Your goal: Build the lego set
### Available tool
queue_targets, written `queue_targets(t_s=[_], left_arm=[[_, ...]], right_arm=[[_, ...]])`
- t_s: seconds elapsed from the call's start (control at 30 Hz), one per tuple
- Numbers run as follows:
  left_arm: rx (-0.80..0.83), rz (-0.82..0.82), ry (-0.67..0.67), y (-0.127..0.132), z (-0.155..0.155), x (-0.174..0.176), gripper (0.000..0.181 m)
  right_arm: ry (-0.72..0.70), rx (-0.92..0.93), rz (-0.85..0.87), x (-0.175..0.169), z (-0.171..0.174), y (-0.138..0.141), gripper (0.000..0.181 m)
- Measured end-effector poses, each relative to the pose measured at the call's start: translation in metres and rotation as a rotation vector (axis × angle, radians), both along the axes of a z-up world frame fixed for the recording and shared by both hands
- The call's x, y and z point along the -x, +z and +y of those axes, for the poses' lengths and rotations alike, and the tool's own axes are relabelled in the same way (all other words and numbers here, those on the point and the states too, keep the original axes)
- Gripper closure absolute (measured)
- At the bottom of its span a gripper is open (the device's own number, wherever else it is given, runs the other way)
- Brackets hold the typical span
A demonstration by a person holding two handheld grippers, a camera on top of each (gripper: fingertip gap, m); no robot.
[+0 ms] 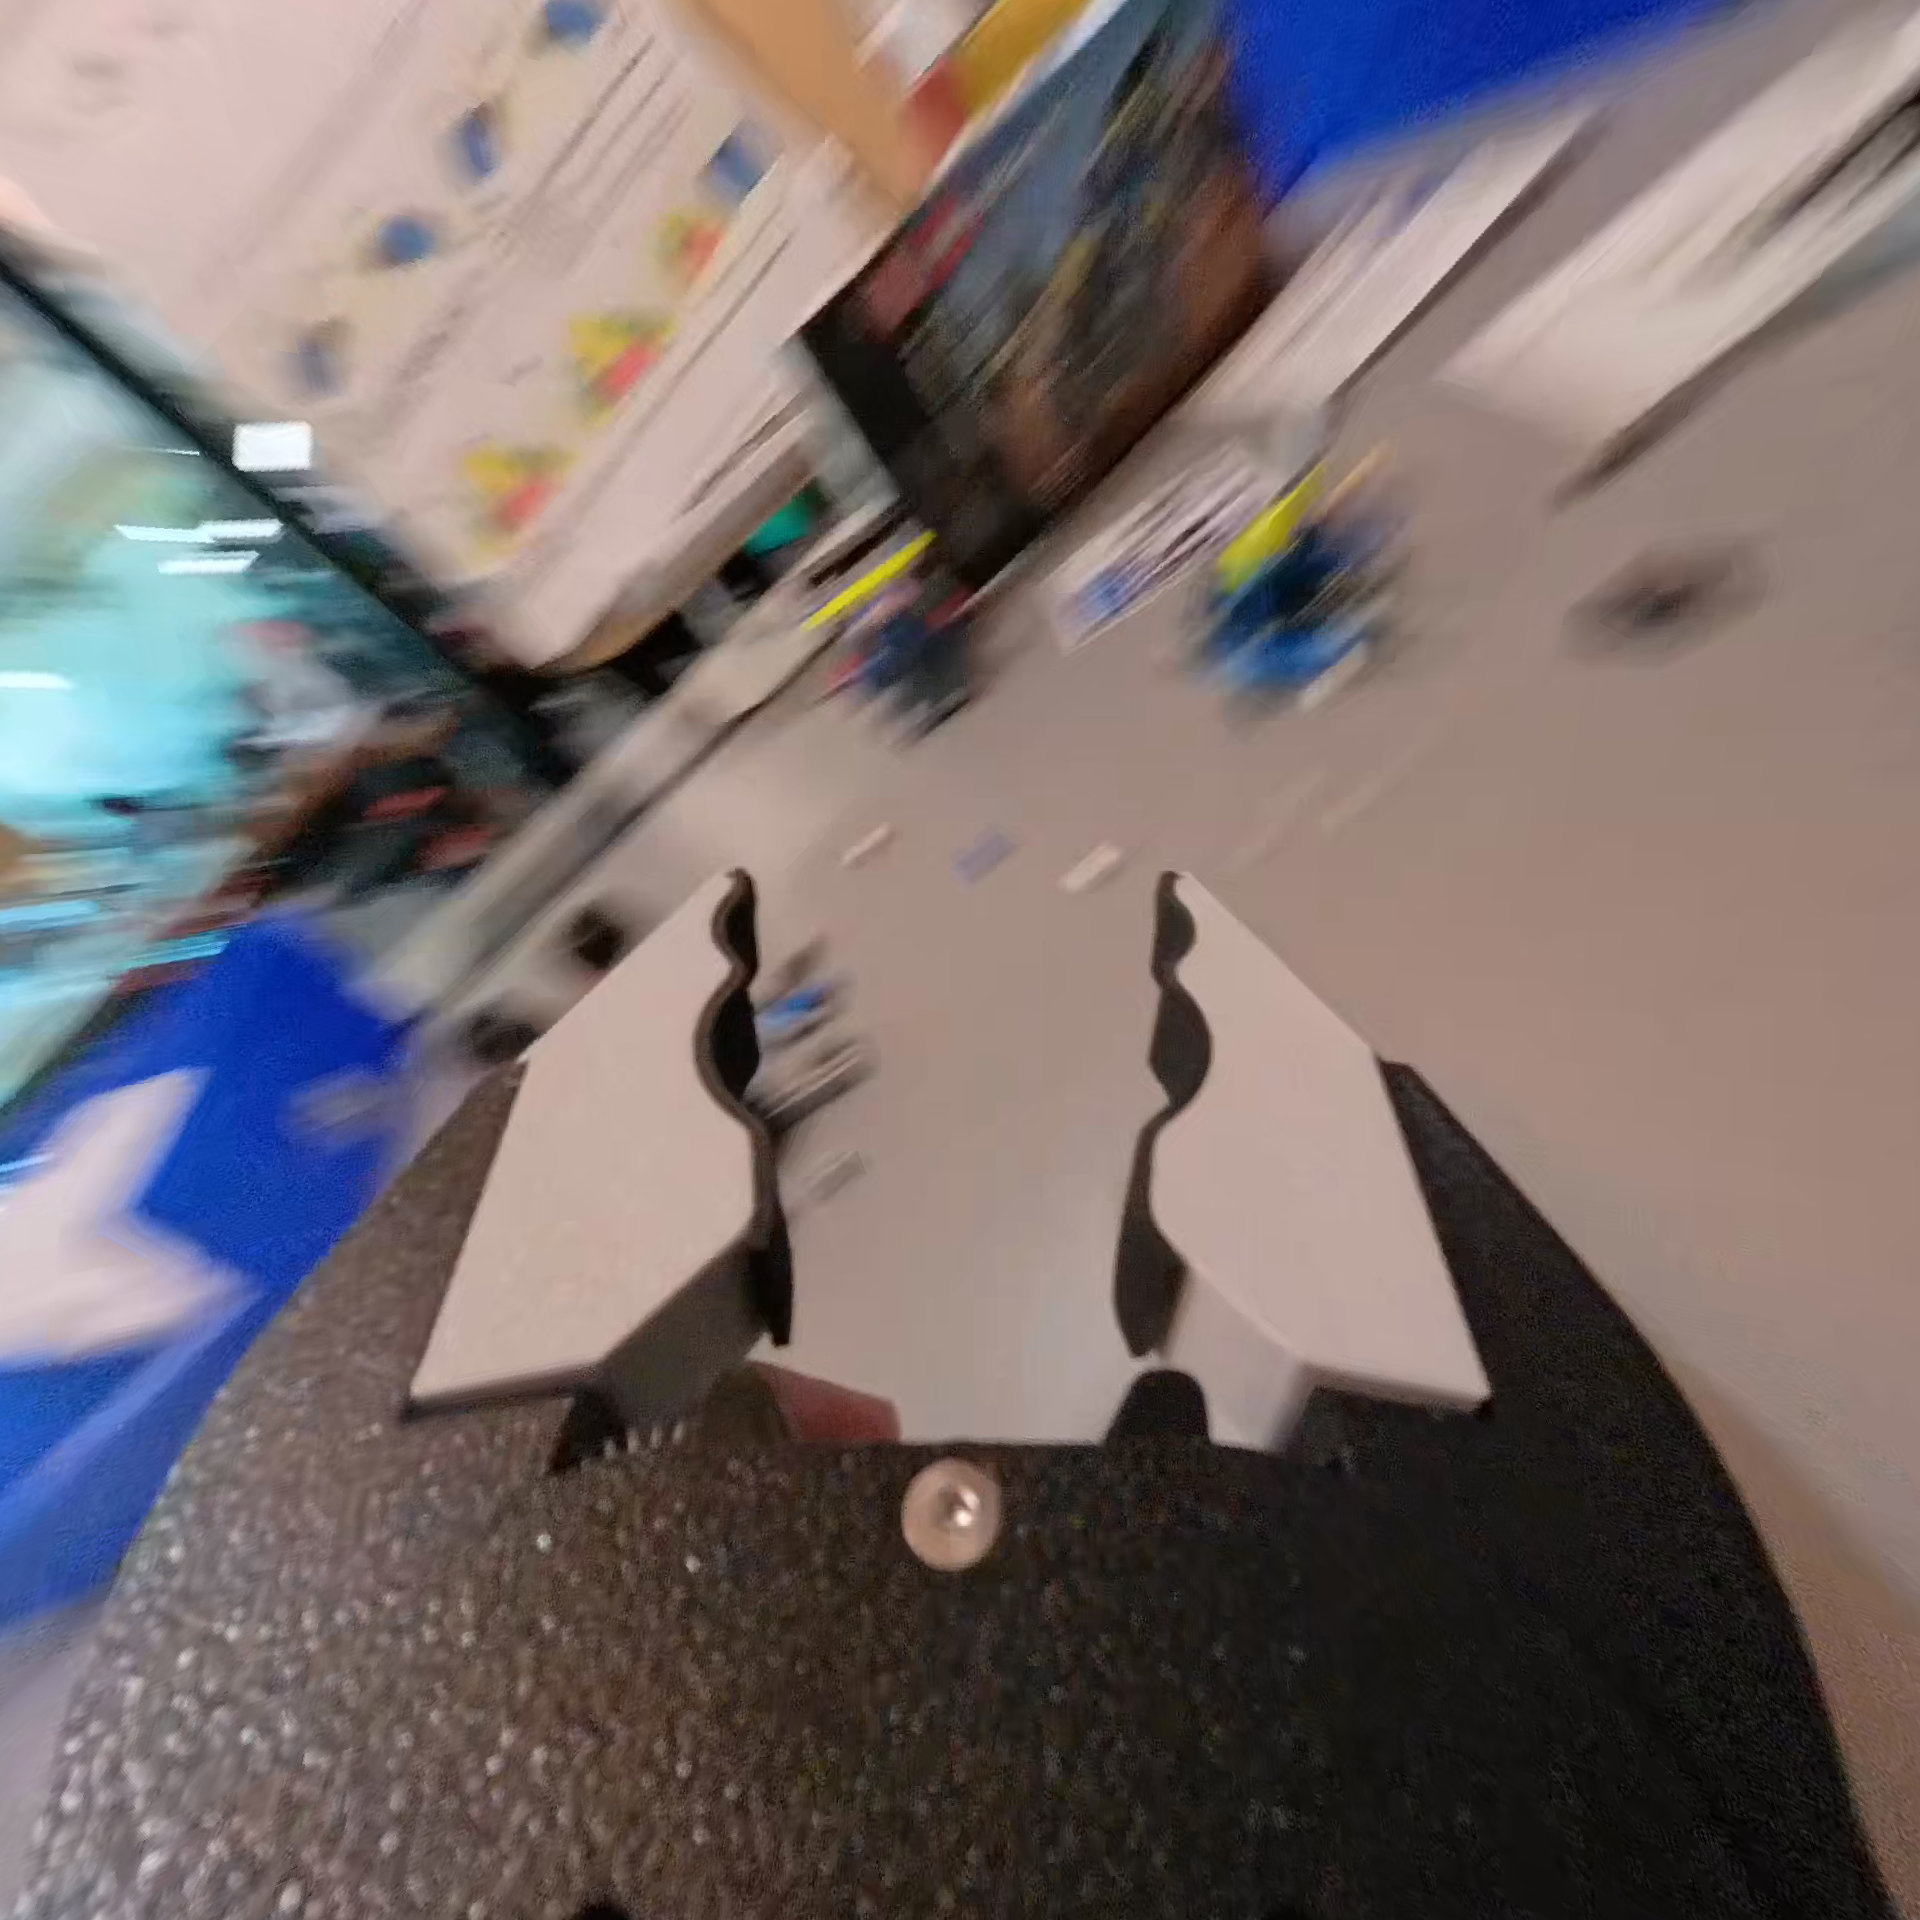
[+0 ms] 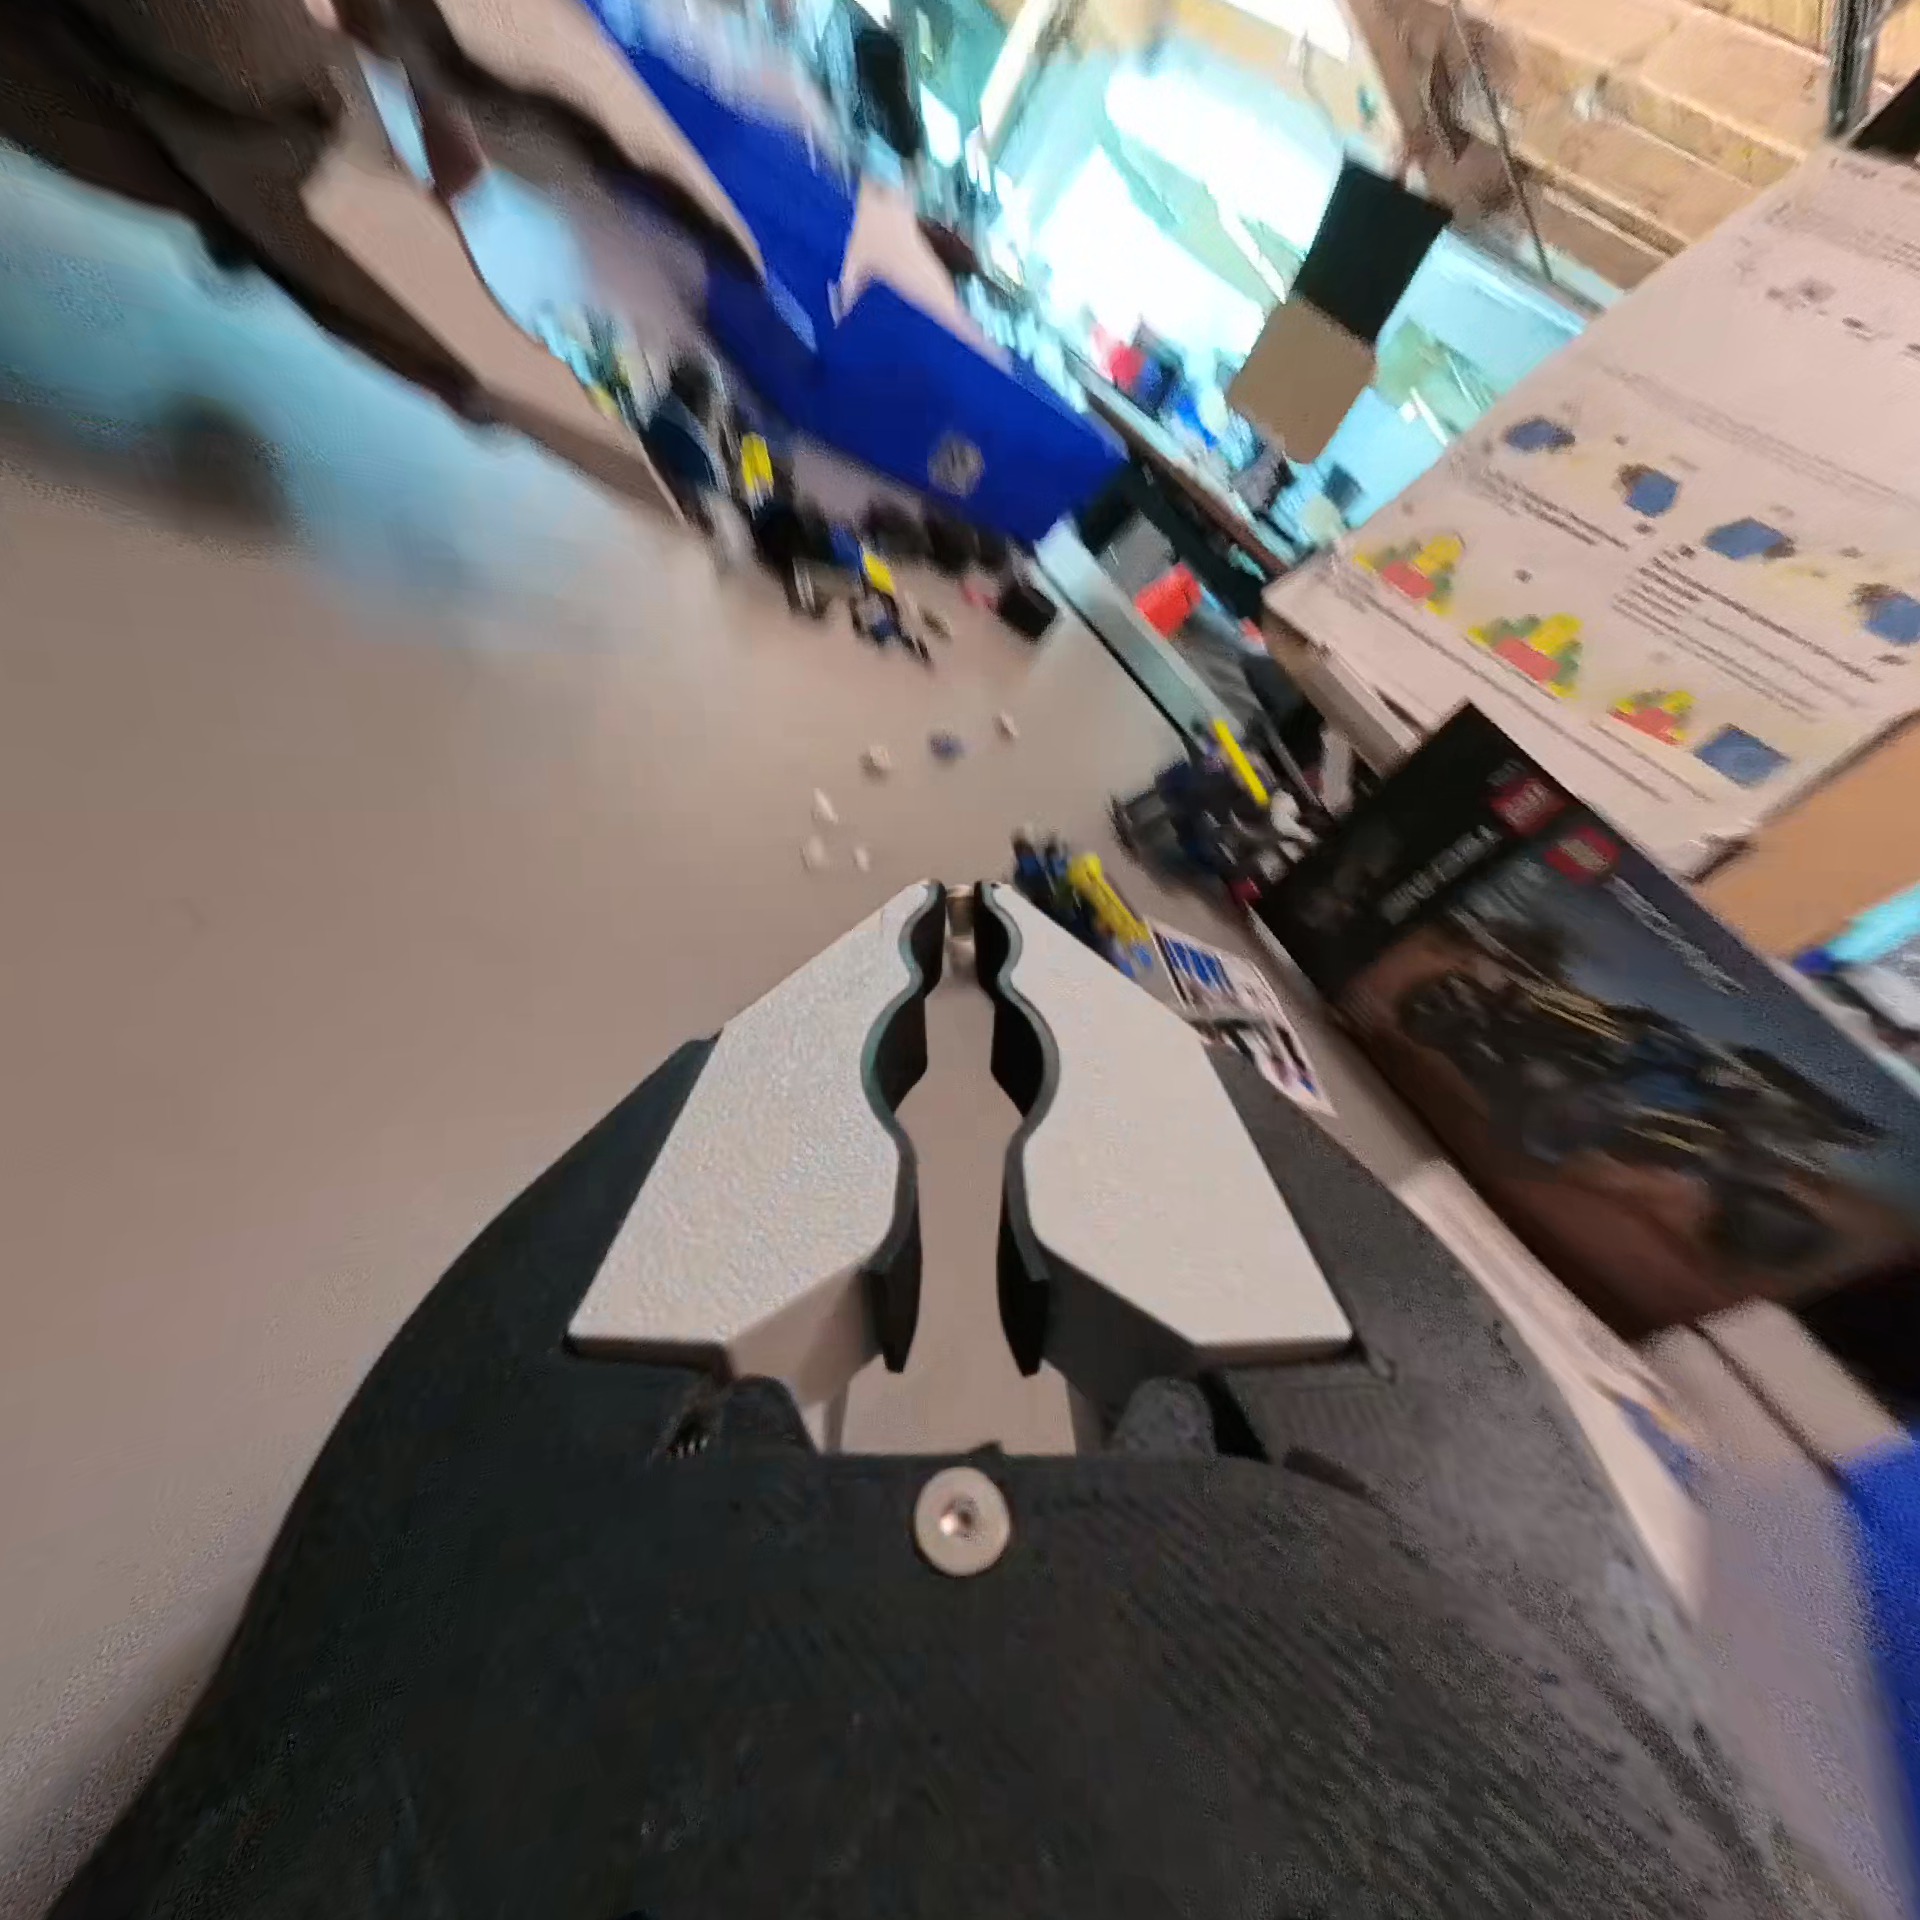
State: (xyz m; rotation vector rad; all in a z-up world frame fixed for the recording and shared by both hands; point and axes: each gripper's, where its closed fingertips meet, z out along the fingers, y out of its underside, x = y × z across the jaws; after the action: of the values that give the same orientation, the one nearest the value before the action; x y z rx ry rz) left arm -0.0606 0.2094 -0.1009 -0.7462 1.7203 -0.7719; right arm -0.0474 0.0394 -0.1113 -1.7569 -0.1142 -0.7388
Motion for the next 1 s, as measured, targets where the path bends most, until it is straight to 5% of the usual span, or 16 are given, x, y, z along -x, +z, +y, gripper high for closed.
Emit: queue_targets(t_s=[0.1,0.33,0.73,1.0], left_arm=[[0.383,0.182,-0.388,0.027,-0.089,0.005,0.127],[0.793,0.589,-0.631,0.022,-0.141,-0.002,0.146],[0.909,0.760,-0.683,0.002,-0.160,-0.002,0.181],[0.925,0.776,-0.640,-0.008,-0.156,-0.005,0.162]], right_arm=[[0.133,-0.172,0.086,0.012,0.015,0.027,0.178],[0.126,-0.203,0.003,0.004,0.019,0.035,0.178],[0.141,0.014,-0.213,0.012,0.022,0.013,0.178],[0.165,0.055,-0.261,0.012,0.025,0.010,0.178]])
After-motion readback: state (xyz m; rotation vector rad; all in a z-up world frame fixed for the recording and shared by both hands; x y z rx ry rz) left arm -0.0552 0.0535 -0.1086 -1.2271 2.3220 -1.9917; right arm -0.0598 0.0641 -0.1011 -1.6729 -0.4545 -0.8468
